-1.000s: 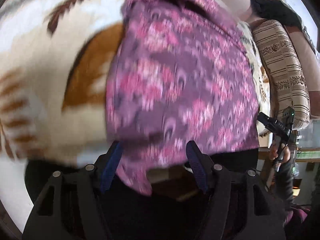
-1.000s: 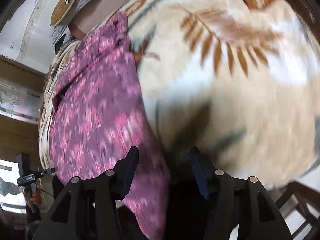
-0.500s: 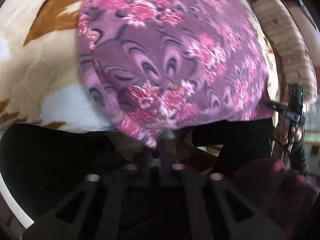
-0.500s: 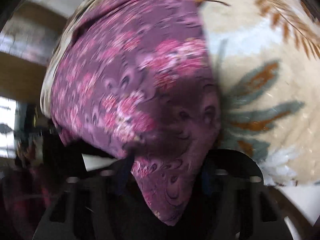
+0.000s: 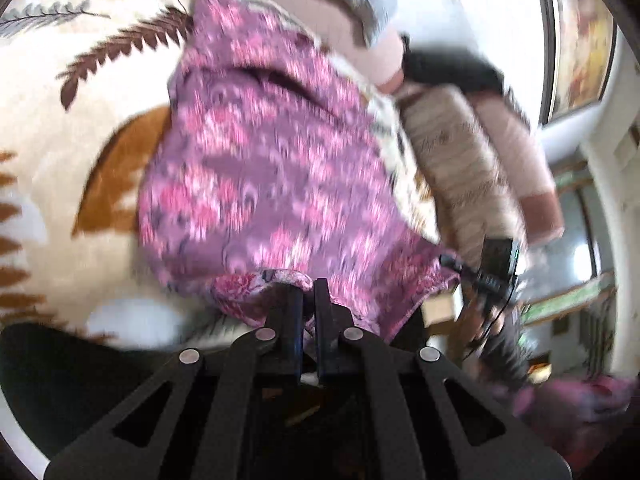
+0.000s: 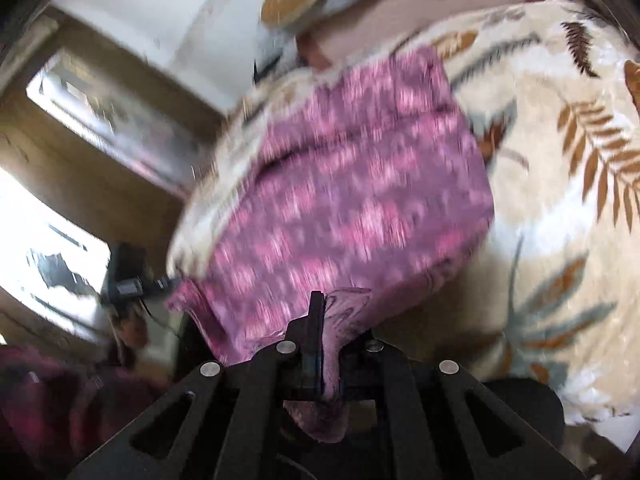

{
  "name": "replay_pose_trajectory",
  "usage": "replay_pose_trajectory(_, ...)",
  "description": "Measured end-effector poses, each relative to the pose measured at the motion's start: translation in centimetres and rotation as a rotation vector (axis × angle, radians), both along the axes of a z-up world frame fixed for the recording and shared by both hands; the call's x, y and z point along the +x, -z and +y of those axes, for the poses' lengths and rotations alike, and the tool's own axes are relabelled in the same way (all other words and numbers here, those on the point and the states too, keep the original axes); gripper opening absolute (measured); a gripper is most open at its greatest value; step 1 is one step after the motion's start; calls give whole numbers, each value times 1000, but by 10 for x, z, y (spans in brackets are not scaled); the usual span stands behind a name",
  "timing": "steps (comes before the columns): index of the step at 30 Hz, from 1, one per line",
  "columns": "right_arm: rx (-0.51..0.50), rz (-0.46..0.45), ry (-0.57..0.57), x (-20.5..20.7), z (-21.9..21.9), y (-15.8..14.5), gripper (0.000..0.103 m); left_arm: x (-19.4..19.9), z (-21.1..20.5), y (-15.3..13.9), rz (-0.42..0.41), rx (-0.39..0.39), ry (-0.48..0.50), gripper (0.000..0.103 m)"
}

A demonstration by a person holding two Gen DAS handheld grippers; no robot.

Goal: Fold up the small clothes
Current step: 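Grasp the folded shirt edge with the right gripper while the left gripper pinches the hem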

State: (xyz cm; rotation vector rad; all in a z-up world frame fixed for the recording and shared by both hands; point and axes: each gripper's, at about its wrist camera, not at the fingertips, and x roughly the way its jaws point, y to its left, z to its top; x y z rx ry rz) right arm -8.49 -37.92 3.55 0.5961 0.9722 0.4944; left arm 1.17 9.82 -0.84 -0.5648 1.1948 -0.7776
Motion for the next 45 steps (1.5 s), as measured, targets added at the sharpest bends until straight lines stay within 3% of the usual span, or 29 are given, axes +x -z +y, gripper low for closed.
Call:
replay_pose_trajectory(9, 125, -94, 204, 59, -23, -22, 4, 62, 22, -17, -20, -44, -163, 3)
replay_pose_trajectory(21, 280, -68, 375, 161, -48, 3, 4, 166, 27, -24, -9, -79, -298, 3)
replay_pose_trajectory(30, 385, 12, 475, 245, -67, 41, 4, 255, 24, -12, 18, -109, -427, 3)
replay_pose_trajectory(33, 401, 39, 490, 275, -69, 54, 4, 286, 25, -3, 46, -85, -470, 3)
replay_pose_trajectory(36, 383, 87, 538, 300, -71, 67, 8, 311, 23, 3, 78, -3, -485, 3)
replay_pose_trajectory(39, 396, 194, 585, 310, -76, 86, 9, 311, 17, -1, 62, 40, -405, 4)
replay_pose_trajectory(42, 461, 208, 618, 303, -88, 98, 10, 290, 12, -7, -15, 72, -285, 33)
replay_pose_trajectory(43, 480, 194, 627, 299, -91, 98, 21, 282, 11, -7, -34, 86, -251, 53)
replay_pose_trajectory(44, 500, 162, 661, 290, -97, 97, 29, 271, 9, -6, -53, 96, -215, 59)
replay_pose_trajectory(45, 515, 134, 699, 281, -103, 96, 45, 267, 8, -5, -63, 102, -195, 62)
